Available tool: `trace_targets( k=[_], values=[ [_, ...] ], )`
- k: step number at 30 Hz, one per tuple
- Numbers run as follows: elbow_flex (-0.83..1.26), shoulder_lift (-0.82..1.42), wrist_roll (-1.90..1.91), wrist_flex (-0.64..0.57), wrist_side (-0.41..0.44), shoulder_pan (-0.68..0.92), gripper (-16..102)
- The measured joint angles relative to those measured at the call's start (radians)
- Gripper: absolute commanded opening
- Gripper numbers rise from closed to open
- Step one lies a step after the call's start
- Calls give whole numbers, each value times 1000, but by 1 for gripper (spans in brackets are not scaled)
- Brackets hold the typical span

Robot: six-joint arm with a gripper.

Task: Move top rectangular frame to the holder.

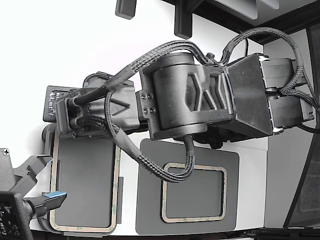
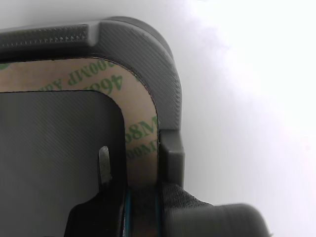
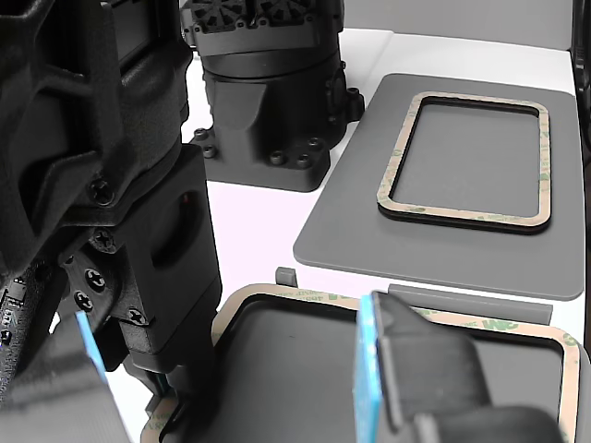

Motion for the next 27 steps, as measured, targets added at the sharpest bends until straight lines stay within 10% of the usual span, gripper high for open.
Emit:
trace_targets(
  k=[8, 17, 27],
  values=[
    [0, 0, -8, 0, -2, 0, -10],
    [0, 0, -48, 0, -17, 0, 99],
    [-8, 49, -31, 0, -14, 0, 100]
  ],
)
